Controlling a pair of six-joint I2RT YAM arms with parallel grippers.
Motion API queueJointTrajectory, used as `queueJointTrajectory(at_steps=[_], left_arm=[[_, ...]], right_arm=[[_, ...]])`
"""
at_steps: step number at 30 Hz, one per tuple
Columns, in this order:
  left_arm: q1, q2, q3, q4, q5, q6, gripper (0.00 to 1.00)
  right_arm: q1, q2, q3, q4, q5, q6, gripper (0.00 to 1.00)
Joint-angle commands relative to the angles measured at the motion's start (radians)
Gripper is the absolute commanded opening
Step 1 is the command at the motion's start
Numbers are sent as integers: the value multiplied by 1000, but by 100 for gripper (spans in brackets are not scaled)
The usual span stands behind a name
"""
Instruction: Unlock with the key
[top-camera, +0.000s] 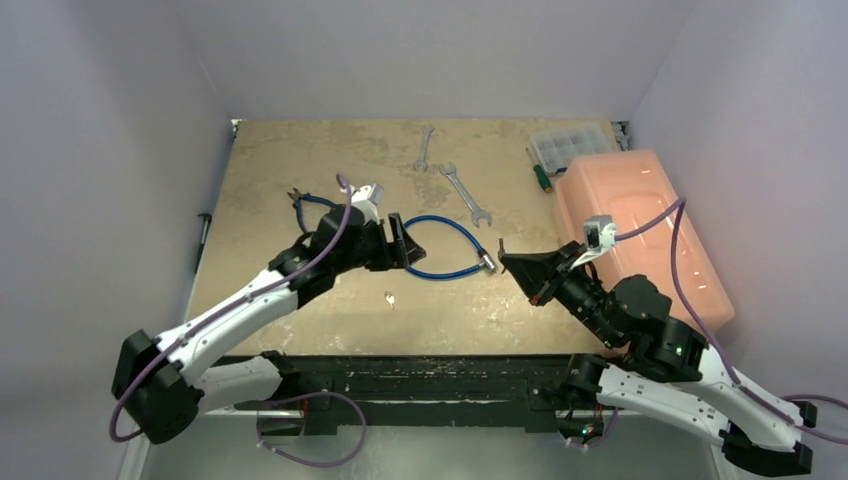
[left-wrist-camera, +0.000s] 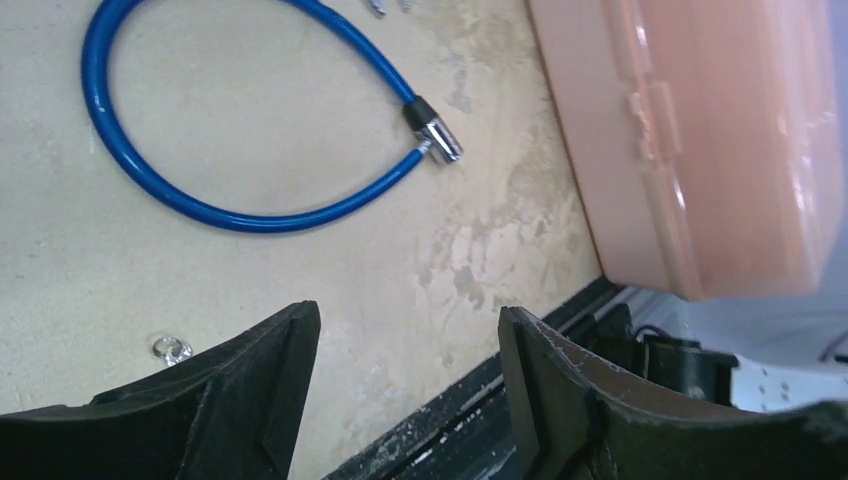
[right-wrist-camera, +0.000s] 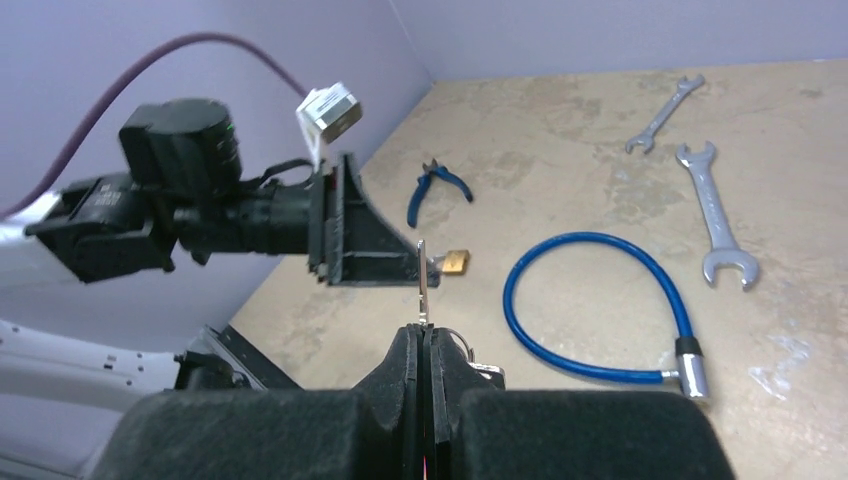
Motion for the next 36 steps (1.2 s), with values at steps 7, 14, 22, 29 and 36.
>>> queueJointTrajectory(at_steps=[7,14,22,29,36], left_arm=[[-27,147,143,145,-43,-54,62],[-27,-74,94,303,242,78,54],[-27,-292,55,297,393,99,54],[-27,-378,57,260,429,94,50],[-27,-390,62,232,435,104,41]], right_arm=[[0,38,48,-44,-130,-48,0],[0,136,87,78,-320,-63,0],[0,262,123,305,-591,13,0],[0,357,140,422,-684,49,0],[1,391,144,457,-671,66,0]])
